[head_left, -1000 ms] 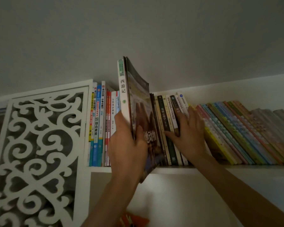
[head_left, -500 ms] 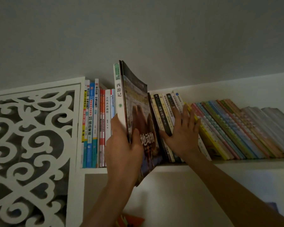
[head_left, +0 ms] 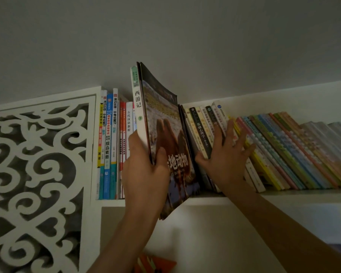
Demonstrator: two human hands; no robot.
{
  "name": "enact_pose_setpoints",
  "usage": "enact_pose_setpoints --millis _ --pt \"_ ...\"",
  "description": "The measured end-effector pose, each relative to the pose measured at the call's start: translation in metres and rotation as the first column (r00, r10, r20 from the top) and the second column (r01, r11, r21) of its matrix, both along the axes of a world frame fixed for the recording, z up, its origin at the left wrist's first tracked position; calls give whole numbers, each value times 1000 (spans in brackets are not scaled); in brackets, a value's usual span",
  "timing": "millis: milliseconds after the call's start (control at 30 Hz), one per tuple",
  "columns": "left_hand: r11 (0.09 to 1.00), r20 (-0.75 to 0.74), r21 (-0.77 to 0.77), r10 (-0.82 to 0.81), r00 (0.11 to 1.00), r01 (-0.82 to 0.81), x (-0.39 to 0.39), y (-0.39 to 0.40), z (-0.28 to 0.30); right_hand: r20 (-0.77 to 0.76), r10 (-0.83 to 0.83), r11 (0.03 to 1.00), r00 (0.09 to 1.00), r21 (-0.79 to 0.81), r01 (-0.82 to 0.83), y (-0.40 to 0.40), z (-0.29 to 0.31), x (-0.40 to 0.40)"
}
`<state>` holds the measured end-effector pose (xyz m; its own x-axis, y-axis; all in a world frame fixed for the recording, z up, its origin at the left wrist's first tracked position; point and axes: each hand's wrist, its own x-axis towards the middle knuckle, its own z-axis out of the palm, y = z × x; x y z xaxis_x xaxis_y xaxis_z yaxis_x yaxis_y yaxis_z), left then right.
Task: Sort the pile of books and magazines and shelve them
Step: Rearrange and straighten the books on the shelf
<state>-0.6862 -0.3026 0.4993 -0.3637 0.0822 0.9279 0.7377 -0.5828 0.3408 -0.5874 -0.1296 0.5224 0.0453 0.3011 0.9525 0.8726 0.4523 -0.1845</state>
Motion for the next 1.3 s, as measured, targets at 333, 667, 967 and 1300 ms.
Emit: enact_pose_setpoints --millis 333,667,967,1300 --pt "1000 -8 -16 -8 1000 7 9 2 -3 -132 -4 985 991 173 27 13 10 16" --pt "1000 -16 -16 13 1000 -13 42 18 -1 -203 29 981 979 192 11 23 11 34" --pt "1000 -47 3 13 999 -13 59 25 0 -210 48 964 976 266 10 26 10 36" --pt "999 29 0 50 998 -50 63 39 6 -197 79 963 977 268 -24 27 9 38"
